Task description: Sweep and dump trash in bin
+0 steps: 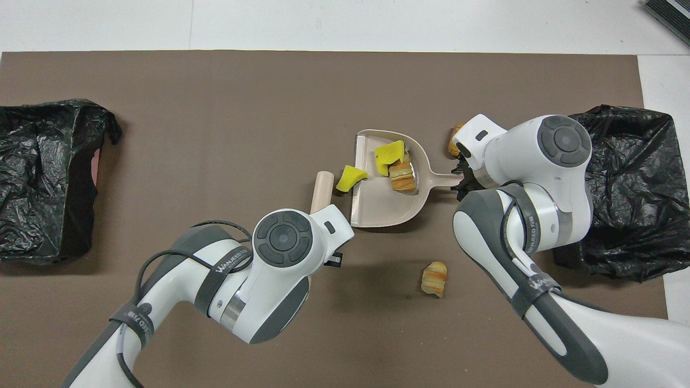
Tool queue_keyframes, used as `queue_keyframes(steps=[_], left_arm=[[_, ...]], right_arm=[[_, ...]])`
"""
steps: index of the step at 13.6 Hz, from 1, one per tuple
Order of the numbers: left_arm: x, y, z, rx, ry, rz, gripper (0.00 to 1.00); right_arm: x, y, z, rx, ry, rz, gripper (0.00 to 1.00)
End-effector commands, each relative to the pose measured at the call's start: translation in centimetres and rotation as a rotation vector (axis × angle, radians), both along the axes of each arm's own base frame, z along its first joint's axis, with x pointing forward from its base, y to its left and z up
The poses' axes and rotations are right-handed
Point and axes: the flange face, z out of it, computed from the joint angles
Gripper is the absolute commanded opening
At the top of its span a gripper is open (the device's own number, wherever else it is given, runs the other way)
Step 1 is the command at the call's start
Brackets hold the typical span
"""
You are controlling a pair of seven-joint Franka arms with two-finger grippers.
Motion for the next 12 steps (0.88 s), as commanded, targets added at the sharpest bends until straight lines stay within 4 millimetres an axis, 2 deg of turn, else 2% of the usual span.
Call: queue_keyframes(steps=[1,2,4,6,7,8,9,12], left_arm=[[-0.6,-2.7,0.5,-0.036,-0.006,-0.031,0.0],[-0.6,-3.7,1.4,-0.066,-0.006,-0.025,0.0],[-1.8,-5.4,2.0,-0.083,-0.015,-0.053,0.0],[-2.2,-5.7,3.0,-0.086,-0.015,-0.058,0.0],[-2.3,-5.0,4.6,-0.082,-0.011,-0.042,0.0],[-2.3,-4.2,5.5,-0.058,0.014,-0.009,0.0],[-2.5,-3.1,6.5,-0.03,0.034,0.004,0.0],[-3.2,-0.9,7.7,0.05,0.075,0.014,0.0]], right_arm=[[-0.6,-0.4,0.0,-0.023,-0.008,0.016,0.49],[-0.7,-0.4,-0.4,-0.025,-0.004,0.017,0.53],[-0.9,-0.5,-1.1,-0.029,-0.001,0.017,0.58],[-1.1,-0.5,-1.8,-0.037,-0.005,0.026,0.58],[-1.1,-0.5,-1.8,-0.039,-0.009,0.031,0.46],[-0.9,-0.6,-1.7,-0.041,-0.003,0.036,0.22],[-0.6,-1.0,-1.5,-0.04,-0.002,0.024,0.04],[-0.2,-1.0,0.1,-0.04,0.012,0.021,0.0]])
